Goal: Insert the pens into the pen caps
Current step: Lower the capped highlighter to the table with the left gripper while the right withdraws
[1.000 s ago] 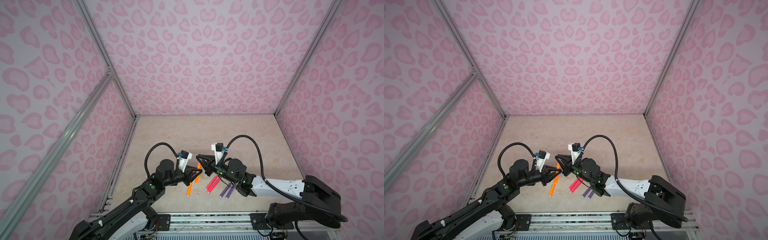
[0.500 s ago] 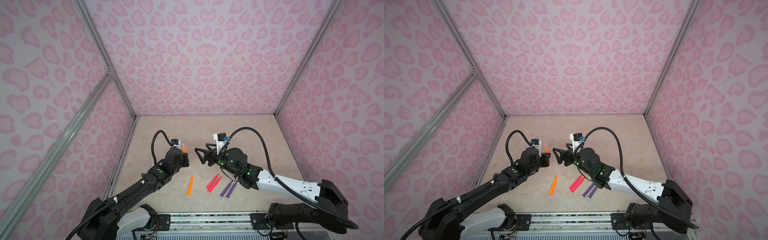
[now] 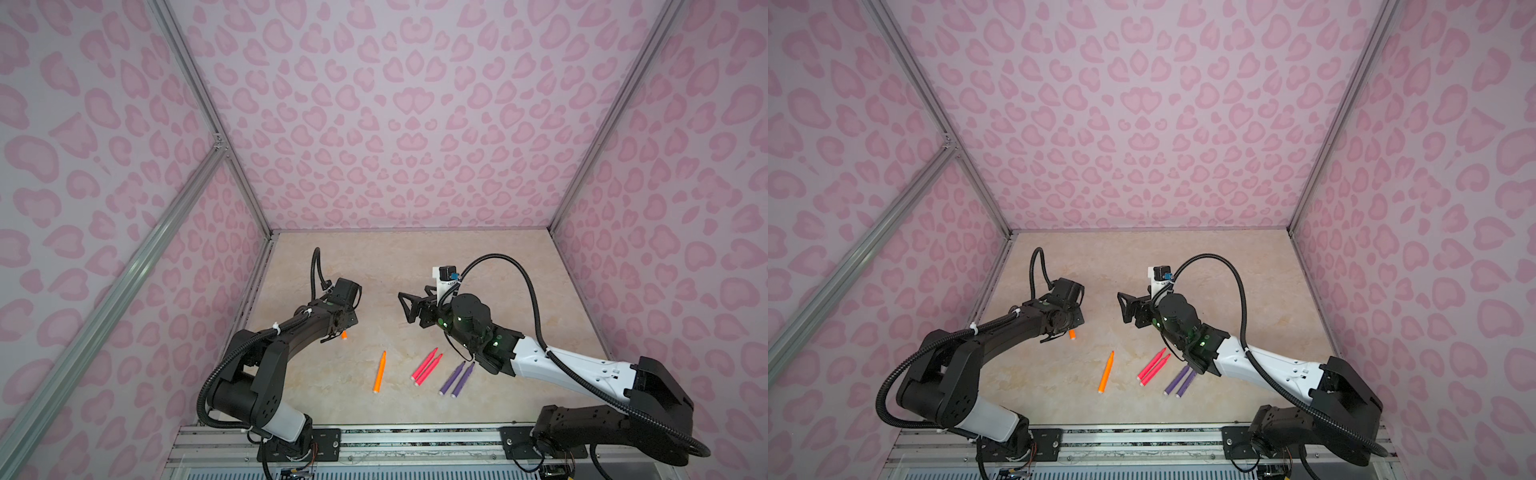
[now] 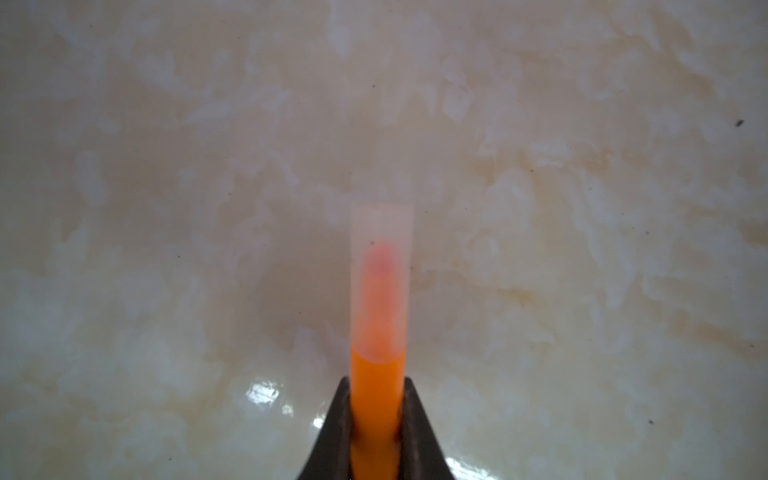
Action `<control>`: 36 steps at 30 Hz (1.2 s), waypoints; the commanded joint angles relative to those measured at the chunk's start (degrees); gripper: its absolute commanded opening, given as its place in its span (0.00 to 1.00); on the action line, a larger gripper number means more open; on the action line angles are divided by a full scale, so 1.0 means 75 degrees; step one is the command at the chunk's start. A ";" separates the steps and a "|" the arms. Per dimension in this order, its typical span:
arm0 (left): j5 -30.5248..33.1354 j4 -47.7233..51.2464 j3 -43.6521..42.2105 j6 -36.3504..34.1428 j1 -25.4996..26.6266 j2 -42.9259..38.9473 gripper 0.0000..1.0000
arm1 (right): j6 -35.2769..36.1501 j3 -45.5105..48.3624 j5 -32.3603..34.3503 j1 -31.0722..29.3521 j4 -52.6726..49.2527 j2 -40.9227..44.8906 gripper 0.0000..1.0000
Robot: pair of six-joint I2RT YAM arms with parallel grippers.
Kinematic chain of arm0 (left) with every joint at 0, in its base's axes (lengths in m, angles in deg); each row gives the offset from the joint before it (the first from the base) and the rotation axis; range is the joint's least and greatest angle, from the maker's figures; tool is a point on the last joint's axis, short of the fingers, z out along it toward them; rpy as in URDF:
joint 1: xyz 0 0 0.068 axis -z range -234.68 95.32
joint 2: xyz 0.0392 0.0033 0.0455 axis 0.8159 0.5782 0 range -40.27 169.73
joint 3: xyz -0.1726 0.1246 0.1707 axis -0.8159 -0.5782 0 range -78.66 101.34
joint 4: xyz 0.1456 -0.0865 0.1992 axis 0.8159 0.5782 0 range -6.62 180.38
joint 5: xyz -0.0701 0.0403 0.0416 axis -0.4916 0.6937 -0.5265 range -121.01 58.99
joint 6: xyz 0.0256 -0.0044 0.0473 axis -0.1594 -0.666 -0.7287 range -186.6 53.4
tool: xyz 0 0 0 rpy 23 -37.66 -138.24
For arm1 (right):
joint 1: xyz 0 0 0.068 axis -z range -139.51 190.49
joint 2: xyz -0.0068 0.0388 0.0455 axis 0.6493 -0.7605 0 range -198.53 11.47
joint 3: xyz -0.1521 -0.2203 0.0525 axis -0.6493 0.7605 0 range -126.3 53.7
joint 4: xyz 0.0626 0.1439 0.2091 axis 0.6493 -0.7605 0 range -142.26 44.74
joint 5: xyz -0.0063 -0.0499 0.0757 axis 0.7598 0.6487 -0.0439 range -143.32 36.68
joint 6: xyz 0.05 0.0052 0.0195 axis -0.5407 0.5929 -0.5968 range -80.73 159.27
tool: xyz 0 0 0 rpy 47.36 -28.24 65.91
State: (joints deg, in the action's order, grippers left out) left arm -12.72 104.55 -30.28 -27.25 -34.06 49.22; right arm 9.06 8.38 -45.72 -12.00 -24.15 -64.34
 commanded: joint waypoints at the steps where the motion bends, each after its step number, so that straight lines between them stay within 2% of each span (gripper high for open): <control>1: 0.0139 0.0309 0.0100 0.0043 -0.0146 0.0229 0.03 | 0.0023 0.0135 0.0117 0.0011 0.0113 -0.0144 0.94; 4: -0.0420 0.0066 0.0094 -0.0185 -0.0131 0.0294 0.03 | -0.0061 0.0004 0.0057 0.0032 -0.0118 -0.0158 0.94; 11: -0.0683 0.0292 0.0201 -0.0476 0.0262 0.0081 0.03 | -0.0063 0.0161 0.0317 0.0077 0.0109 -0.0155 0.94; 13: -0.0786 0.0283 0.0305 -0.0510 0.0266 0.0250 0.03 | -0.0184 -0.0042 0.0303 0.0152 -0.0185 -0.0220 0.94; 16: -0.1374 0.0143 0.0478 -0.0530 0.0280 0.0689 0.03 | -0.0104 -0.0261 0.0276 0.0194 -0.0512 -0.0306 0.94; 21: -0.1259 0.0203 0.0589 -0.0470 0.0286 0.0946 0.03 | -0.0125 -0.0007 0.0349 0.0263 -0.0156 -0.0288 0.94; 23: -0.1056 0.0310 0.0632 -0.0457 0.0289 0.0968 0.04 | -0.0162 -0.0143 0.0302 0.0311 -0.0396 -0.0222 0.94; 27: -0.1188 0.0318 0.0717 -0.0434 0.0289 0.1118 0.14 | 0.0031 -0.0407 0.0297 0.0314 -0.1095 -0.0021 0.94; 31: -0.1220 0.0306 0.0686 -0.0427 0.0298 0.1120 0.29 | 0.0000 0.0059 0.0484 0.0333 -0.0407 0.0153 0.94; 34: -0.1090 0.0330 0.0652 -0.0472 0.0307 0.0931 0.39 | -0.0067 -0.0089 0.0455 0.0371 -0.0672 0.0173 0.94; 36: -0.1269 0.0233 0.0606 -0.0540 0.0329 0.0773 0.42 | -0.0015 -0.0199 0.0455 0.0370 -0.0910 0.0130 0.94</control>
State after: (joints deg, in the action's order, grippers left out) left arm -21.77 105.75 -25.34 -30.68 -31.72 56.72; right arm 8.44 7.77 -42.95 -9.27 -30.32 -63.25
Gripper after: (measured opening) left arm 0.415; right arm 0.944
